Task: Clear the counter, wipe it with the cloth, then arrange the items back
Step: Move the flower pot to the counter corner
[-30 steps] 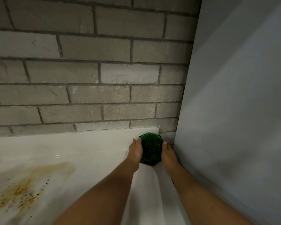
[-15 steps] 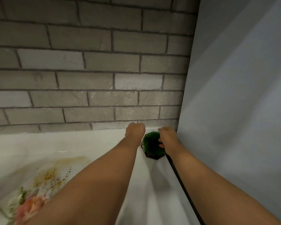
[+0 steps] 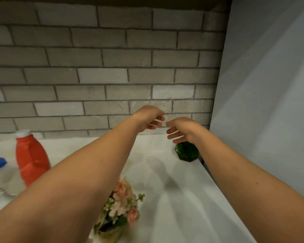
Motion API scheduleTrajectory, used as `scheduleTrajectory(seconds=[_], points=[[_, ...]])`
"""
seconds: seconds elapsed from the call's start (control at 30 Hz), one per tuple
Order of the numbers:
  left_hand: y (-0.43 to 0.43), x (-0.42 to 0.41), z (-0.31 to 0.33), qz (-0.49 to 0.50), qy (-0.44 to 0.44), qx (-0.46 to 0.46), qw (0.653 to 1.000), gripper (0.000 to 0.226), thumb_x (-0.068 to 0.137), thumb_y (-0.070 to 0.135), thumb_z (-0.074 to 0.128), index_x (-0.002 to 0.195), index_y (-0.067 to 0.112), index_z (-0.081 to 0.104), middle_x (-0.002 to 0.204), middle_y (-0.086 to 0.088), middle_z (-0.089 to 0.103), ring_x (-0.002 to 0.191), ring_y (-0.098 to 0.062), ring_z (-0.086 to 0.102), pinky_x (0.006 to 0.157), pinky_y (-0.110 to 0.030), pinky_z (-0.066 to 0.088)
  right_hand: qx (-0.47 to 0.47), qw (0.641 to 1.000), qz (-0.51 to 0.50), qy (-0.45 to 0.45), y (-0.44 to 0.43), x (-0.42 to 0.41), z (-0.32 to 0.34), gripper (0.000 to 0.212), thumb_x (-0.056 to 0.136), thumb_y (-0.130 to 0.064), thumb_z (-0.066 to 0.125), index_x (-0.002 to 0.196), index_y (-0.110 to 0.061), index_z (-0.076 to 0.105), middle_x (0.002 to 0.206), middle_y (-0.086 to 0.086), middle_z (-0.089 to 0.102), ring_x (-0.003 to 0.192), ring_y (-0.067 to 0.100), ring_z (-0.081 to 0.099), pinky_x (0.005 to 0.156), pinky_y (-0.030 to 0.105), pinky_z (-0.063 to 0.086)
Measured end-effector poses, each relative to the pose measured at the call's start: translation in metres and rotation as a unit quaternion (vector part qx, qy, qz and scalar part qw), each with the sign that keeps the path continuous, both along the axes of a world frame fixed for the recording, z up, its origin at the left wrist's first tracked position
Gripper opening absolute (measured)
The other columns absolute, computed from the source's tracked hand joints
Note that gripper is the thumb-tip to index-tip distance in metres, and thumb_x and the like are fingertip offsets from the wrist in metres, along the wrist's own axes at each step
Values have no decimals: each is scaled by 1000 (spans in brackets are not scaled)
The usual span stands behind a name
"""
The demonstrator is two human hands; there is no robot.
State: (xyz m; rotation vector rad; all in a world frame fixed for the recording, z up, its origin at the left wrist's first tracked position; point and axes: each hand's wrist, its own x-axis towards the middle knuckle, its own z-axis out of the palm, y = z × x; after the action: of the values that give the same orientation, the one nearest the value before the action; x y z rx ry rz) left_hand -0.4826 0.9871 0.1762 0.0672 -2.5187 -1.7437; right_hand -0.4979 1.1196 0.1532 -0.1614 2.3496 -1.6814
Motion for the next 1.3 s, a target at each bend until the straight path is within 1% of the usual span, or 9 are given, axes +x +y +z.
scheduleTrajectory(seconds=[0.17, 0.37, 0.5, 0.6, 0.73, 0.83, 0.93, 1.13, 1.3], points=[[-42, 52, 4, -27, 46, 3, 999, 10, 94, 20, 52, 90, 19, 61, 85, 1, 64, 70, -13, 59, 59, -23, 44, 1, 998, 49, 39, -13, 39, 11, 35, 95, -22, 51, 127, -9, 50, 103, 10, 62, 83, 20, 64, 74, 33, 53], [-94, 112, -21, 4, 91, 26, 995, 9, 94, 18, 53, 98, 14, 61, 84, 3, 62, 70, -11, 56, 62, -21, 42, 33, 989, 137, 50, -19, 79, -4, 39, 90, -23, 60, 127, -15, 52, 116, 6, 60, 107, 22, 59, 90, 37, 51], [-129, 145, -46, 28, 93, 44, 994, 11, 95, 18, 52, 96, 19, 62, 91, 3, 63, 80, -12, 57, 70, -24, 44, 61, 980, 186, 18, -20, 101, -24, 46, 86, -22, 66, 129, -21, 51, 114, -2, 58, 115, 20, 54, 100, 37, 47], [-148, 164, -64, 40, 90, 56, 994, 13, 94, 22, 52, 99, 23, 64, 101, 4, 64, 95, -15, 58, 81, -28, 44, 63, 977, 202, -3, -19, 115, -42, 59, 83, -21, 68, 137, -24, 43, 126, -1, 53, 124, 19, 48, 104, 36, 41], [-161, 185, -92, 41, 82, 66, 994, 26, 94, 31, 51, 118, 25, 58, 124, 2, 58, 115, -17, 52, 96, -34, 40, 43, 973, 222, -40, -18, 131, -73, 88, 75, -24, 72, 147, -28, 22, 150, 2, 30, 135, 20, 34, 113, 39, 31], [-163, 200, -118, 43, 68, 96, 992, 44, 96, 41, 41, 136, 24, 43, 135, 2, 48, 125, -18, 45, 104, -37, 37, 14, 973, 220, -72, -18, 140, -105, 116, 63, -28, 85, 149, -29, 8, 155, 3, 18, 137, 22, 32, 116, 42, 26], [-165, 212, -153, 30, 34, 126, 991, 54, 97, 47, 28, 144, 21, 32, 144, 0, 41, 131, -22, 40, 107, -38, 34, 0, 968, 229, -99, -21, 148, -136, 136, 44, -39, 91, 150, -27, 7, 155, 3, 19, 137, 23, 33, 116, 40, 25], [-158, 228, -205, 17, -26, 200, 979, 47, 101, 28, 33, 146, 20, 27, 151, -4, 31, 136, -24, 36, 104, -35, 34, 24, 975, 206, -77, -46, 168, -171, 115, 52, -35, 85, 147, -19, 23, 152, 0, 28, 140, 20, 27, 115, 38, 26], [-146, 233, -225, 19, -58, 224, 973, 42, 100, 17, 38, 142, 17, 35, 134, -1, 45, 132, -23, 40, 106, -34, 33, 25, 983, 176, -41, -65, 173, -188, 85, 67, -28, 82, 140, -17, 40, 147, 0, 40, 137, 19, 33, 112, 35, 29]])
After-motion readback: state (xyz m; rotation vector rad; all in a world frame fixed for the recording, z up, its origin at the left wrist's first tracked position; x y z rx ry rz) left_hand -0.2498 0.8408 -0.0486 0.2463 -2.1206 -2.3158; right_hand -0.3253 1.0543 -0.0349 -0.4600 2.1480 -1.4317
